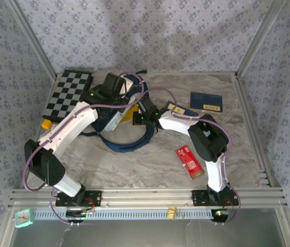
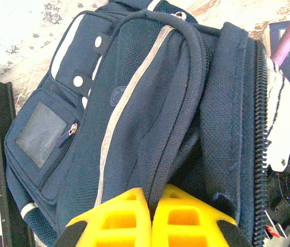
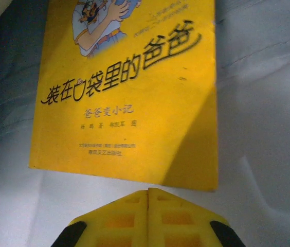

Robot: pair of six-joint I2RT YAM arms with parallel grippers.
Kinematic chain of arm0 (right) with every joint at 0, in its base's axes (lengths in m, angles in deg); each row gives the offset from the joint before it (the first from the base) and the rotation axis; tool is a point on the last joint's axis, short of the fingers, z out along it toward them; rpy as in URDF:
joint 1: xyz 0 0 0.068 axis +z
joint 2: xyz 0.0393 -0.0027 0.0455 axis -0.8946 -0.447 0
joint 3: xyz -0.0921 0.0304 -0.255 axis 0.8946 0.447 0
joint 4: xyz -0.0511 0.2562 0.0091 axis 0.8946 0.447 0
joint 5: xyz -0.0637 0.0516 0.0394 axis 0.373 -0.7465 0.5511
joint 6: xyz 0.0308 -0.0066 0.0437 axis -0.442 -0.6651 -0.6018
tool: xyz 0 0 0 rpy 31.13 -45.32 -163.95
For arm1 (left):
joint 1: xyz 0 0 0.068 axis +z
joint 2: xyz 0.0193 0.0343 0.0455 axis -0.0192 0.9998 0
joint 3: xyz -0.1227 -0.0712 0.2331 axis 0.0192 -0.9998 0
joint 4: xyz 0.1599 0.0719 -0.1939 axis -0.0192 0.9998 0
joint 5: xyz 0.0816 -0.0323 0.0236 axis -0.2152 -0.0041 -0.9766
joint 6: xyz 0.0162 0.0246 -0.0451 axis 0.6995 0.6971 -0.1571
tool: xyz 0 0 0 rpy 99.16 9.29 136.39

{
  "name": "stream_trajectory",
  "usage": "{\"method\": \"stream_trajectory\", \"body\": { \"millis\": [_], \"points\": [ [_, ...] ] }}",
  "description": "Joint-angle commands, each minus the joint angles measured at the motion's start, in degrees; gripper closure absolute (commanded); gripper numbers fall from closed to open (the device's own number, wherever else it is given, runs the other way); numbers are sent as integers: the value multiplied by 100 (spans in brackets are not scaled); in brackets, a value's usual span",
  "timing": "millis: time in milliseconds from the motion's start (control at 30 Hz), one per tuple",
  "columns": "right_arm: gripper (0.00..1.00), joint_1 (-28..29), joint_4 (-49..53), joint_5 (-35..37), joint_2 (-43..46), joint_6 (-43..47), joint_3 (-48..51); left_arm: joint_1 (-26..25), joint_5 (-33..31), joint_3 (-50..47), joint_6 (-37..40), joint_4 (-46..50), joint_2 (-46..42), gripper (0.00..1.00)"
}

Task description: Pack the student bag

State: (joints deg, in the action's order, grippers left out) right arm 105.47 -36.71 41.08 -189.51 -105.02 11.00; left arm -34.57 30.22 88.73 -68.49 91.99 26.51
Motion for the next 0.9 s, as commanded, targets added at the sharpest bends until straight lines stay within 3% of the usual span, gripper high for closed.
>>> {"method": "stream_trajectory", "body": {
  "millis": [0,133,267,533,700,733,800,867],
  "points": [
    [95,-17,-256,-221,334,203,173,45,-177,140,-50,-291,-256,100],
    [89,-2,-275,-477,1203,245,848,51,-131,-46,-154,-362,-339,100],
    [79,-22,282,-264,2108,360,1471,56,-164,-389,-408,-322,-401,100],
    [71,-258,1365,376,3666,-24,2453,60,-134,-1423,-1180,-70,-575,100],
    [66,-543,1966,515,4199,-391,2913,60,454,-1869,-1311,-98,-826,100],
    [64,-611,2028,426,4243,-396,3020,60,613,-1893,-1347,-116,-886,96],
    [63,-895,2089,306,4245,-591,3190,52,778,-1893,-1542,-112,-1009,75],
    [62,-1145,2015,224,4245,-572,3322,35,1088,-1905,-1785,-390,-1179,61]
  ]
}}
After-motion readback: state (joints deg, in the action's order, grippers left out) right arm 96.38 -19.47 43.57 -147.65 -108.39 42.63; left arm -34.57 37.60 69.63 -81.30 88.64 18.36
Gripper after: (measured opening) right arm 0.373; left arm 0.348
